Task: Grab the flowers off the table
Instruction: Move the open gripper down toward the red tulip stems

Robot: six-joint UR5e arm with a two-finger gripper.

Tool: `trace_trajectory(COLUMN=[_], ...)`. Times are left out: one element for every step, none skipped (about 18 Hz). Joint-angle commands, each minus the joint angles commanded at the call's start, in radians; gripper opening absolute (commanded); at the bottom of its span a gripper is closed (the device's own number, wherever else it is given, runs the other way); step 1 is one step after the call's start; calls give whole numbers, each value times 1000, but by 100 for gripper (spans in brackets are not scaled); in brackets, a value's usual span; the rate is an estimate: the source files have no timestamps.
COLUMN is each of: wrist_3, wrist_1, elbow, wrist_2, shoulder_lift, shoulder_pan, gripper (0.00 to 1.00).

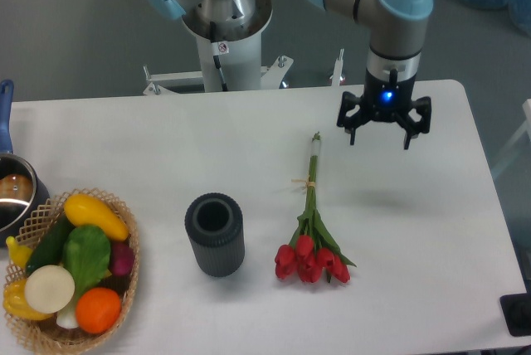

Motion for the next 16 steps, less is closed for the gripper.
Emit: trace_trajectory(wrist_3=[0, 2, 3, 5, 6, 2, -2, -6, -17, -23, -26, -26, -28, -28, -28, -29], wrist_1=[0, 3, 3, 3, 5, 3, 5, 9, 11, 12, 12, 12, 14, 14, 14, 15], elbow=[-2, -2, 2, 2, 3, 6, 9, 9, 6, 3, 3, 0, -3, -3, -3, -5], wrist_2=[-2, 3, 1, 1, 3, 1, 1, 1, 1, 0, -3, -8, -15, -20, -23, -23], shoulder_lift=[-2, -8, -20, -25, -34, -47, -57, -66, -71, -77, -81, -87, -98, -109, -112, -115], shoulder_pan=[0, -2, -2, -11, -23, -28, -31, -37, -41, -41, -43, -44, -46, -54, -58, -60], gripper=[100, 100, 100, 100, 100, 100, 100, 100, 100, 100, 100, 100, 100, 100, 100, 100])
